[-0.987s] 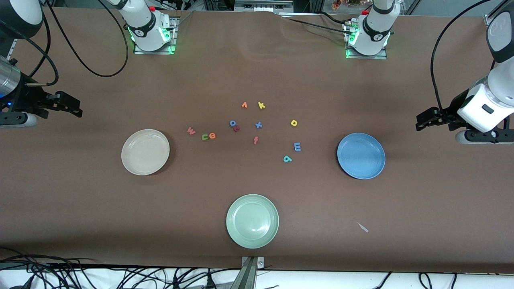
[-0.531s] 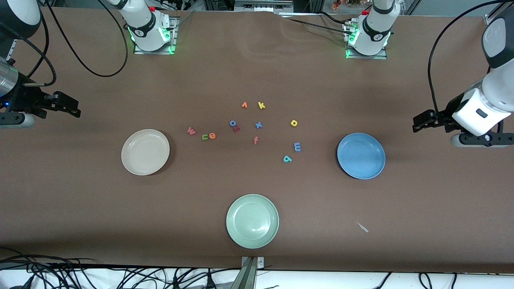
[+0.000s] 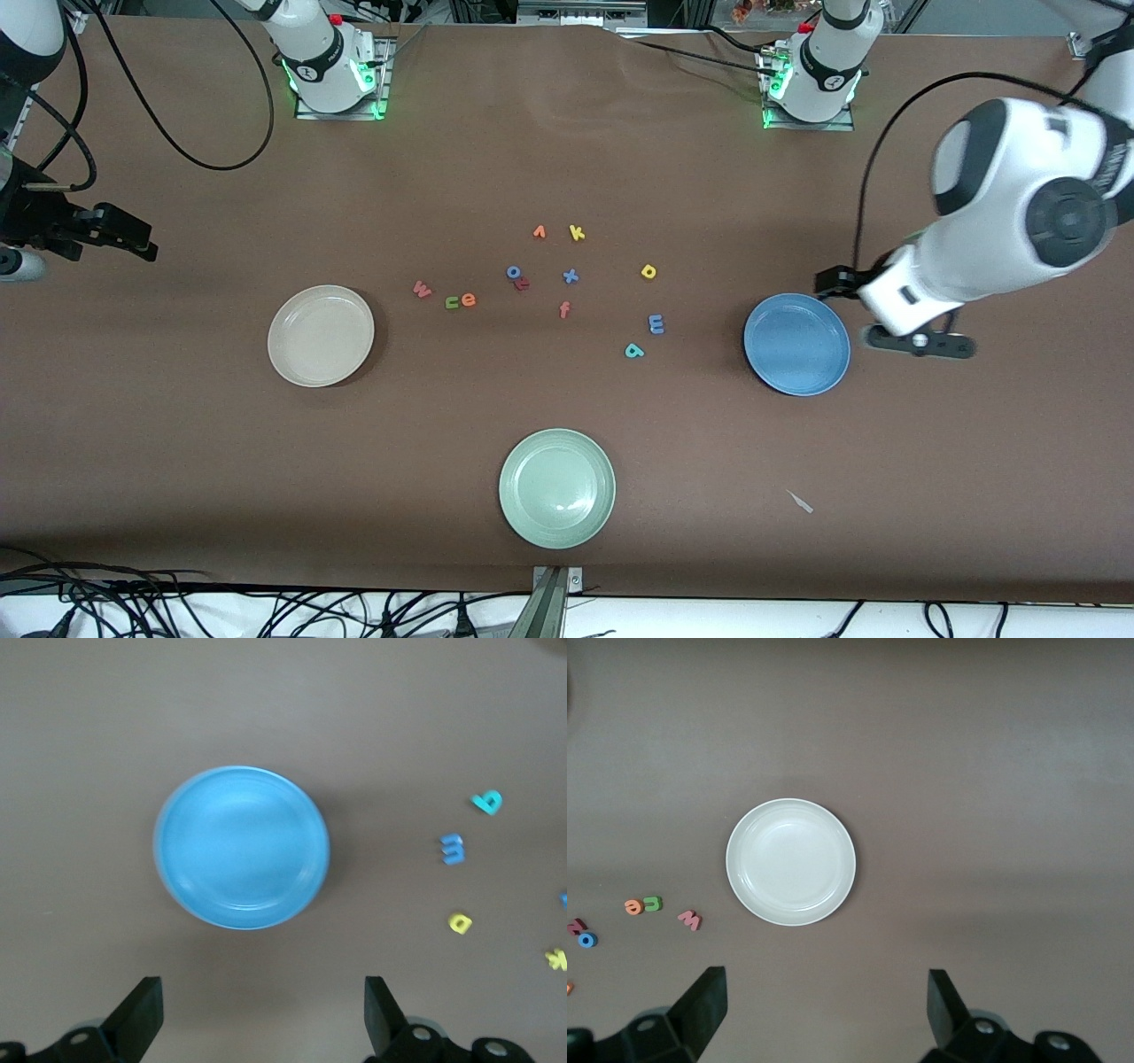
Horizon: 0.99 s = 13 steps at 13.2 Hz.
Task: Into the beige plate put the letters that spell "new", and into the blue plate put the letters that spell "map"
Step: 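Grasp the blue m with the left gripper while the right gripper approaches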
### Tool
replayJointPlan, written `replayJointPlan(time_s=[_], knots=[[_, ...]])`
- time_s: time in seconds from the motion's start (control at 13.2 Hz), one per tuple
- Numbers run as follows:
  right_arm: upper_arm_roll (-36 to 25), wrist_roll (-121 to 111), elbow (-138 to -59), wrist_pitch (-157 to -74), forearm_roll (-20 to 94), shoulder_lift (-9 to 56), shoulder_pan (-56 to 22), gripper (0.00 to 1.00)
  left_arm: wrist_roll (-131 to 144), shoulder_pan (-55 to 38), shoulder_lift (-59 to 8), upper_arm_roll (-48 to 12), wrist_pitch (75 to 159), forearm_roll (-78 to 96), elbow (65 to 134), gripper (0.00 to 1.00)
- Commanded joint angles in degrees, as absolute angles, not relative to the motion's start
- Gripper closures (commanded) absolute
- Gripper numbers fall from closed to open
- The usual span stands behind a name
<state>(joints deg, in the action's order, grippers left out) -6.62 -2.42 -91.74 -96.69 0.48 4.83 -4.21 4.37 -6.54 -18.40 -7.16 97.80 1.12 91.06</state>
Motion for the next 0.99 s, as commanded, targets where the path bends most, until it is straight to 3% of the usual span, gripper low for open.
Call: replayJointPlan(time_s=[0.0,0.38,0.91], knots=[[-6.9,-2.5,-91.5,-96.5,1.3,5.5,-4.3,0.0,7.5,-11.2,-23.5,-6.7,102.0,2.5,89.4,0.0],[-6.1,-1.9,-91.8,-94.9,1.3,6.4,-6.7,0.0,11.4,-14.2,-33.0,-6.7,114.1,2.4,89.3,0.0],[-6.1,5.4,-91.6,-97.6,1.4,11.7,-14.8,0.0,30.3,-22.8,-40.2,-6.6,126.4,1.7,89.8,0.0]])
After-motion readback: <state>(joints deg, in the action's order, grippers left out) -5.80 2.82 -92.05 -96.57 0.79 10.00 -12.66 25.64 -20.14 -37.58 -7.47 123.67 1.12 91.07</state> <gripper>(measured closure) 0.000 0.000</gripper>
